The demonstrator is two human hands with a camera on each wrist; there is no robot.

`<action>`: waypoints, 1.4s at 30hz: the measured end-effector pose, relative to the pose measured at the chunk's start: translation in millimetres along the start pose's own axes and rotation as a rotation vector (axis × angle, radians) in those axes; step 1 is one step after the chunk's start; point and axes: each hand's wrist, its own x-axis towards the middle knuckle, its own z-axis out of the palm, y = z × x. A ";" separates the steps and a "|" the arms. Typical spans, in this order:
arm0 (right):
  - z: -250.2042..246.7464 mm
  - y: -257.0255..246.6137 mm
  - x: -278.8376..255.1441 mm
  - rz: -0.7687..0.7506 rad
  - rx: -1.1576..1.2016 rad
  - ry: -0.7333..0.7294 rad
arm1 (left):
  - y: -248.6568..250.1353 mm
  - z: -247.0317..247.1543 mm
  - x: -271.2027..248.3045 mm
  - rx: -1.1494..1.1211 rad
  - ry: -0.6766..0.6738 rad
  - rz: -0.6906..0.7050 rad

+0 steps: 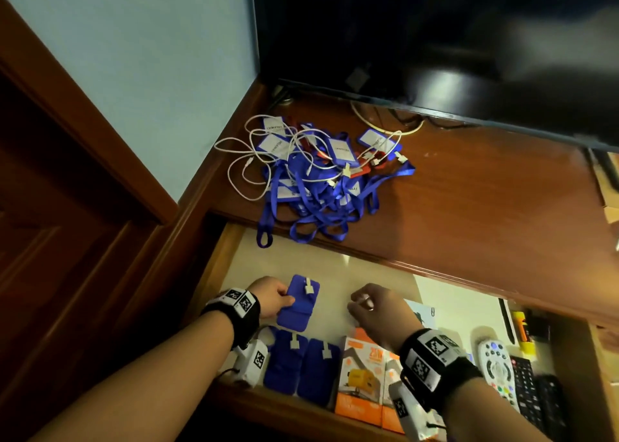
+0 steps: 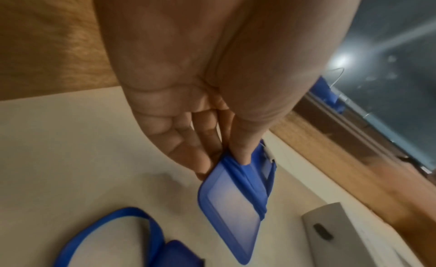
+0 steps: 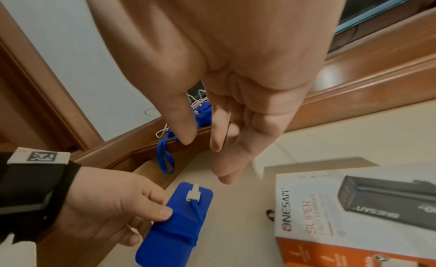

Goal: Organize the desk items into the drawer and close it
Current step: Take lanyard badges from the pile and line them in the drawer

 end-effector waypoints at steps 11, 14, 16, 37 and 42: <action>-22.4 -7.9 21.7 -0.091 -0.155 0.054 | -2.7 17.1 14.9 0.071 -0.022 -0.102; -29.7 -22.9 32.8 -0.144 -0.173 0.075 | 0.3 16.6 11.4 0.166 -0.019 -0.111; -35.2 -35.0 43.6 -0.198 -0.155 0.109 | 2.2 17.6 12.0 0.205 0.011 -0.114; -117.1 -151.8 200.1 -0.173 -0.324 0.323 | -6.1 -29.1 -34.4 -0.008 0.379 0.029; -116.1 -159.9 223.6 0.080 -0.273 0.270 | 6.1 -58.5 -58.3 -0.097 0.428 0.154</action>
